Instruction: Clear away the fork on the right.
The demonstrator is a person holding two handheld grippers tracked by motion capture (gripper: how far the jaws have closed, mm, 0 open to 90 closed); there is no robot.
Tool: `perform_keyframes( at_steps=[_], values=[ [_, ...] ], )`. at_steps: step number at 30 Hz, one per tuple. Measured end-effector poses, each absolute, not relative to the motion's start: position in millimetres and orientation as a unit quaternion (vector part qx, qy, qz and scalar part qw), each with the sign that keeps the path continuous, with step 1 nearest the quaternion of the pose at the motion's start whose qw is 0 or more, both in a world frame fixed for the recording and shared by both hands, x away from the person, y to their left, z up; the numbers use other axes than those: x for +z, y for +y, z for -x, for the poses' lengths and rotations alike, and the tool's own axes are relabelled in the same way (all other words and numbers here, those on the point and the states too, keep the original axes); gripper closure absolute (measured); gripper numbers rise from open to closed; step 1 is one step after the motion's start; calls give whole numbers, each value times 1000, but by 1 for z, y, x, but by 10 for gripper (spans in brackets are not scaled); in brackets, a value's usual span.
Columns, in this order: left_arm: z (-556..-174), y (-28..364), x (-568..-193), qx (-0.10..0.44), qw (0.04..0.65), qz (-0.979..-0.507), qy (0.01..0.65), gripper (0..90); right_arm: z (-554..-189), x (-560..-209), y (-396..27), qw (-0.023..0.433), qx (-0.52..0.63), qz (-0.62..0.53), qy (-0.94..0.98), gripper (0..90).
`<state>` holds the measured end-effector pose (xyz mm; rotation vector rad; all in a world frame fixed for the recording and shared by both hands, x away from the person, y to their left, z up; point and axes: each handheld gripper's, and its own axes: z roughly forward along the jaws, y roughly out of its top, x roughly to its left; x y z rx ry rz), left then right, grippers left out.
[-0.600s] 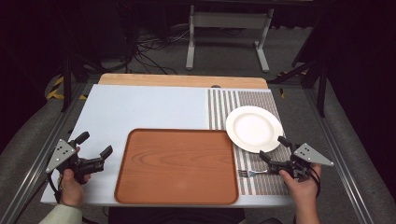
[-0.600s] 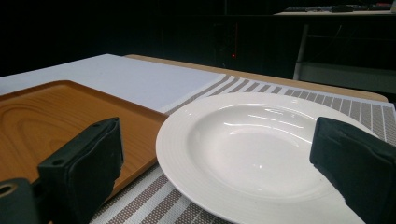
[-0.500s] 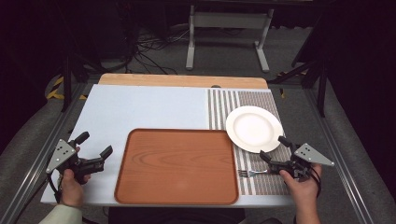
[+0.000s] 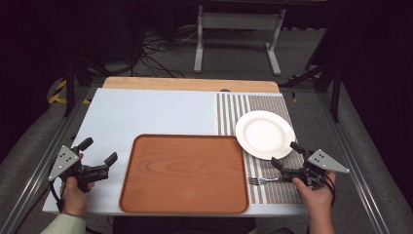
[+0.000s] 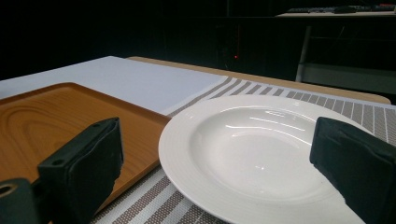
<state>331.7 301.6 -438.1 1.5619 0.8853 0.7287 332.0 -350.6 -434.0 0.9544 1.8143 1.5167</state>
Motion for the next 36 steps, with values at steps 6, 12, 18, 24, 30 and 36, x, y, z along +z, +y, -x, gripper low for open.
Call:
perform_keyframes(
  at_steps=[6, 12, 18, 24, 30, 36],
  values=[
    [-330, 303, -438, 313, 564, -663, 380, 3, -336, -428, -349, 285, 569, -352, 686, 42],
    [-330, 301, -438, 312, 564, -664, 380, 3, -343, -413, -345, 273, 578, -346, 687, 42],
    [-330, 301, -438, 311, 564, -664, 380, 3, -351, -405, -337, 258, 572, -335, 703, 40],
    [-330, 302, -437, 312, 564, -664, 380, 3, -356, -401, -332, 247, 562, -320, 721, 15],
    [-330, 301, -437, 313, 562, -665, 379, 3, -362, -390, -327, 241, 532, -300, 754, 24],
    [-329, 302, -437, 314, 562, -664, 380, 3, -366, -378, -321, 234, 472, -281, 802, 34]
  ],
)
